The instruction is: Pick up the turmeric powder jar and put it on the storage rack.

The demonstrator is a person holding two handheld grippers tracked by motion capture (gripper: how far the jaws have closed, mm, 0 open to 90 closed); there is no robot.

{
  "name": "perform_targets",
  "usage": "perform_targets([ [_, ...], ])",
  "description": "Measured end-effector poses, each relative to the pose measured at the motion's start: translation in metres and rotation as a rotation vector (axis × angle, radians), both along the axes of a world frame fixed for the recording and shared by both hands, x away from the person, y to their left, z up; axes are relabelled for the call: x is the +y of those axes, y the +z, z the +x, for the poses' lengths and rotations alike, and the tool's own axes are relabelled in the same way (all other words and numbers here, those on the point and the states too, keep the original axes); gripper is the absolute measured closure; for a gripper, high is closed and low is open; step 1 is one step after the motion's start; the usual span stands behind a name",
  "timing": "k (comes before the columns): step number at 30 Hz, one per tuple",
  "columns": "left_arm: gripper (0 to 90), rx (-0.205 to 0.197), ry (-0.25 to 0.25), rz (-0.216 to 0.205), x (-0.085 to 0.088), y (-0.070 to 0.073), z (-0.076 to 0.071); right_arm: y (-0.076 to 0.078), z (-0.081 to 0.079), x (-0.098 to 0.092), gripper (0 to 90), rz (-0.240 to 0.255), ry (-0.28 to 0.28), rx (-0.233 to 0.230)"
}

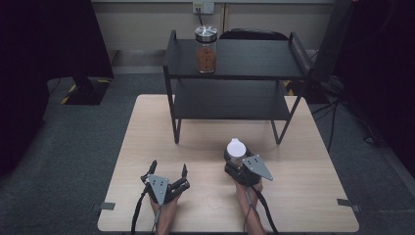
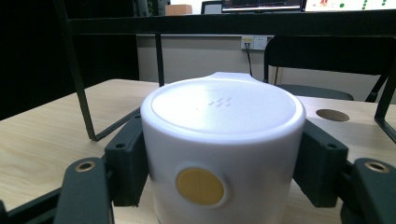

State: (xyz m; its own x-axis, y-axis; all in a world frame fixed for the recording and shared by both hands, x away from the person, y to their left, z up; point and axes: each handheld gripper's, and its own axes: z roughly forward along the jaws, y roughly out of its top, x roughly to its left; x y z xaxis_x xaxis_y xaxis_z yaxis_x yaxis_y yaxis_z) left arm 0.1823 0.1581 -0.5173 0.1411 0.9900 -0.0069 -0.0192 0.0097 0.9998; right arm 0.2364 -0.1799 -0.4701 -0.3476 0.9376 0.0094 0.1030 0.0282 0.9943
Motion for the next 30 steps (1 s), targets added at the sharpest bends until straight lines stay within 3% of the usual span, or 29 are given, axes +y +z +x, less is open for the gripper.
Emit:
perform_targets([
  [11,0.0,0.0,-0.003,0.0,0.0,0.0,0.0,0.004,0.0,-0.004,29.9,-0.004,0.011,-0.001],
  [25,0.0,0.0,-0.004,0.0,0.001,0.0,0.0,0.022,-0.002,-0.012,30.0,-0.024,0.062,-0.013],
  [30,0.0,0.0,-0.003,0.0,0.001,0.0,0.0,0.027,-0.001,-0.017,30.0,-0.003,0.082,-0.017],
])
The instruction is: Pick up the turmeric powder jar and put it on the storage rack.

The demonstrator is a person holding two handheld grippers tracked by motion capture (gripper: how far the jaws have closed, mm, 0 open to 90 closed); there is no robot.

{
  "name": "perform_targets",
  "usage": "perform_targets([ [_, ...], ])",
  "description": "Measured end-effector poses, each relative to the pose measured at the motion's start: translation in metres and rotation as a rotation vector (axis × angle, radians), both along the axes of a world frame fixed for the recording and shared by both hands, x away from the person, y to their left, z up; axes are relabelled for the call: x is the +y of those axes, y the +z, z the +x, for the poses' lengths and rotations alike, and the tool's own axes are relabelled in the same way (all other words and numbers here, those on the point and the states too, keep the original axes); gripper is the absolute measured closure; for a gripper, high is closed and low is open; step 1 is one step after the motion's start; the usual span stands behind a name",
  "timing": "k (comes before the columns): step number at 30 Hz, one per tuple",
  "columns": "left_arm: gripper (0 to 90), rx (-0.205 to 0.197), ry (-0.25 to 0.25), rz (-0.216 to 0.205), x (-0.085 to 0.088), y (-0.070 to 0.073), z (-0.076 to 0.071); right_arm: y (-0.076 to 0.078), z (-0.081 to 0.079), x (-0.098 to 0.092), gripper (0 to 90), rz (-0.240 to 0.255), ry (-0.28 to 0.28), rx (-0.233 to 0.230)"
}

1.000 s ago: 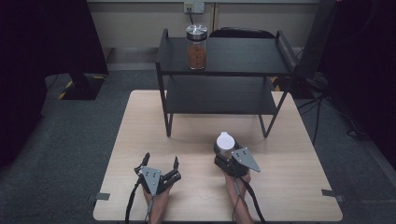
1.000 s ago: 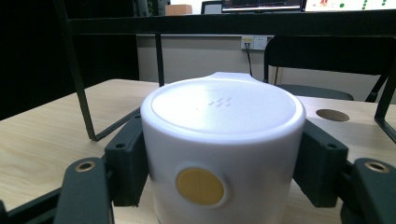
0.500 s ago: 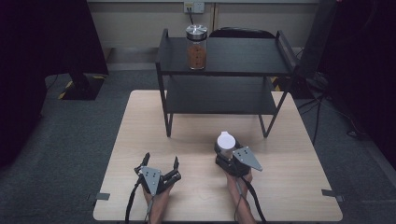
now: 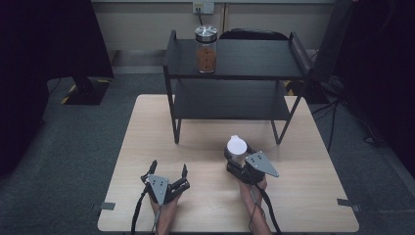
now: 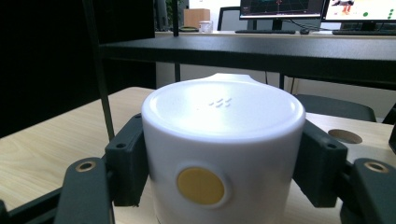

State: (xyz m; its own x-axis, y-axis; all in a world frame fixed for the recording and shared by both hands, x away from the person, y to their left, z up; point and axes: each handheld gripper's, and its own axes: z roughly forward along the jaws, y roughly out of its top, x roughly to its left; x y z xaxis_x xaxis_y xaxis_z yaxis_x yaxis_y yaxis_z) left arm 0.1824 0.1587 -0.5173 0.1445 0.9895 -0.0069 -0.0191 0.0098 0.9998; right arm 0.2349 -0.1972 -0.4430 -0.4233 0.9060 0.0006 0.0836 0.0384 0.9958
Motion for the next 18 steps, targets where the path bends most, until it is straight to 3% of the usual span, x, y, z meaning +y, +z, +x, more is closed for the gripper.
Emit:
perform_targets([
  [7,0.0,0.0,0.0,0.0,0.0,0.0,0.0,0.013,0.001,-0.014,30.1,0.023,0.032,-0.002],
  [18,0.0,0.0,0.0,0.0,0.0,0.0,0.0,0.039,0.004,-0.027,30.1,-0.019,0.116,0.0],
])
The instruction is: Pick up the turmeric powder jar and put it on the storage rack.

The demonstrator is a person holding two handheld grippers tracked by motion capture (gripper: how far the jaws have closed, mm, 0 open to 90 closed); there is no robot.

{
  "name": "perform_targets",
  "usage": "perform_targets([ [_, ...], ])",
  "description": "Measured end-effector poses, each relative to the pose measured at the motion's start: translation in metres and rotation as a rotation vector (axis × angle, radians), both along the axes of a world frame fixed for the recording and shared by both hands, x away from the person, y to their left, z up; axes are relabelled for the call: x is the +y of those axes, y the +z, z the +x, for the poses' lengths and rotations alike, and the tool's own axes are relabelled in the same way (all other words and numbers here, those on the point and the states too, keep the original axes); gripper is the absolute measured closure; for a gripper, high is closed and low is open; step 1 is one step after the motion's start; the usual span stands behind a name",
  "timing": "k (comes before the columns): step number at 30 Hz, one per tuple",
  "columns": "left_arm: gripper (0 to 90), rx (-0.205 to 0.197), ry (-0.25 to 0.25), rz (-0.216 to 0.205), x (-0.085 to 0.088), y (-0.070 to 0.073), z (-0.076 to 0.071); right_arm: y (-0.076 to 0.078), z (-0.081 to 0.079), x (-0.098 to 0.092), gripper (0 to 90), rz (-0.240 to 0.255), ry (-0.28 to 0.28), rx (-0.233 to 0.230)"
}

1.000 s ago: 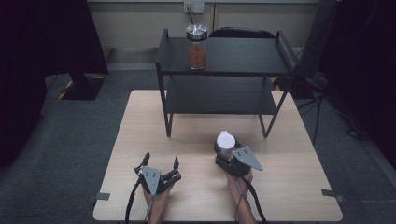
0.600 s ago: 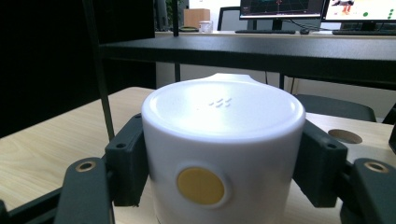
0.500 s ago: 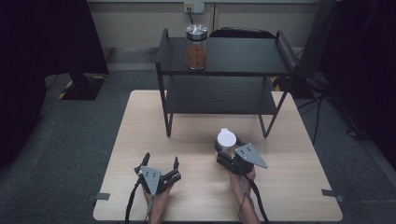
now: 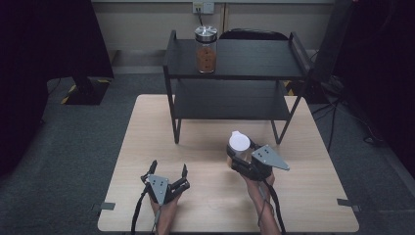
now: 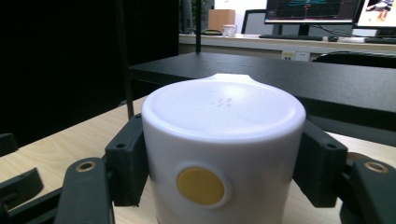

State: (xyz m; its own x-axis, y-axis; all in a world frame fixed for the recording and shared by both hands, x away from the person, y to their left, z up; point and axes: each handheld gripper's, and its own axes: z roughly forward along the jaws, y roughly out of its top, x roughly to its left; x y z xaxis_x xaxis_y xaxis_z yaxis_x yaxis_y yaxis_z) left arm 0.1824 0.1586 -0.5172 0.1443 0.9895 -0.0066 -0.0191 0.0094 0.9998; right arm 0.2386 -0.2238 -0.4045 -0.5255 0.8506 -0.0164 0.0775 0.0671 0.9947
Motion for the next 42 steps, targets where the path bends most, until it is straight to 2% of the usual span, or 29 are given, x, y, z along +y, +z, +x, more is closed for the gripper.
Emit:
perform_targets([
  [11,0.0,0.0,0.004,-0.001,-0.001,0.0,0.0,0.031,0.006,-0.017,30.2,0.005,0.119,-0.004],
  [16,0.0,0.0,0.008,0.0,-0.001,0.0,0.0,0.046,0.01,-0.022,30.2,0.019,0.149,0.015],
  [23,0.0,-0.001,0.008,0.0,-0.001,0.0,0.0,0.067,0.017,-0.032,30.2,0.023,0.188,0.011],
  [30,0.0,0.0,0.008,0.0,-0.001,0.0,0.0,0.097,0.026,-0.04,30.2,0.009,0.237,0.003],
  [38,0.0,0.0,0.008,0.0,-0.001,0.0,0.0,0.125,0.038,-0.048,30.2,0.012,0.271,-0.002],
  [42,0.0,0.0,0.008,0.0,-0.001,0.0,0.0,0.139,0.041,-0.05,30.2,-0.003,0.255,-0.013],
])
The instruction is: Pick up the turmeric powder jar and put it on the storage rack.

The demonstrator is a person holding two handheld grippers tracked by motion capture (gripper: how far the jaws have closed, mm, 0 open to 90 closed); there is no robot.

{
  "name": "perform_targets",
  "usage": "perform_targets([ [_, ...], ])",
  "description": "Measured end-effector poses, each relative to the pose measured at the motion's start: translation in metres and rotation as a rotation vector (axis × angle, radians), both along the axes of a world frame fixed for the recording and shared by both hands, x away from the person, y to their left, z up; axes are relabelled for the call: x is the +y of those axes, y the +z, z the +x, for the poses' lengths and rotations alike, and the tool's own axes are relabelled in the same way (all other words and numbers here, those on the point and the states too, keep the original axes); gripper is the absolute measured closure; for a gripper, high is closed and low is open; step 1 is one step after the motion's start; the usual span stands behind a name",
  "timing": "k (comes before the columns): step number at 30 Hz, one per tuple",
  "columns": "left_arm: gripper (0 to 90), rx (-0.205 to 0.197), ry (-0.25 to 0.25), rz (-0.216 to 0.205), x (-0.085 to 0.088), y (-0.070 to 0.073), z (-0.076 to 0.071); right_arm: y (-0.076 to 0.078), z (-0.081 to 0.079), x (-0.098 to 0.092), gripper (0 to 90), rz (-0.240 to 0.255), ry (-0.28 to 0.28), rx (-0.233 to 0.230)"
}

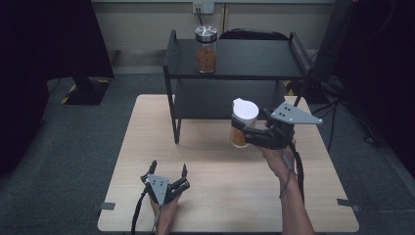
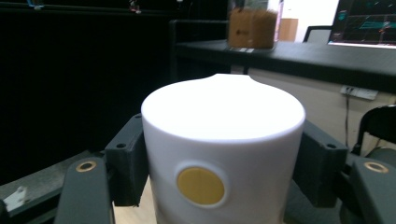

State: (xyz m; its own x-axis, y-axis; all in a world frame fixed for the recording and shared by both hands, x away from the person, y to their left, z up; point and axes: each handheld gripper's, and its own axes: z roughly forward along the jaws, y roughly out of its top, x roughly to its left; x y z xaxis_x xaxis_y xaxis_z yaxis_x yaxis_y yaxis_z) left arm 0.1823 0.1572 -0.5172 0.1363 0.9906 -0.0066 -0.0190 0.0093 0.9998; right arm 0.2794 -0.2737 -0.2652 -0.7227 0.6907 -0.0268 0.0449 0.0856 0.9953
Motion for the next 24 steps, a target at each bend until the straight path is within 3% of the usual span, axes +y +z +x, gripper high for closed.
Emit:
perform_targets([
  [8,0.0,0.0,0.0,0.0,0.0,0.0,0.0,0.034,0.011,0.0,30.3,0.013,-0.005,-0.018],
  [18,0.0,0.0,0.0,-0.001,0.0,0.0,0.0,0.071,0.022,0.019,30.3,0.054,-0.144,-0.023],
  [24,0.0,0.0,-0.001,0.0,0.0,0.0,0.0,0.092,0.028,0.035,30.3,0.069,-0.256,-0.026],
])
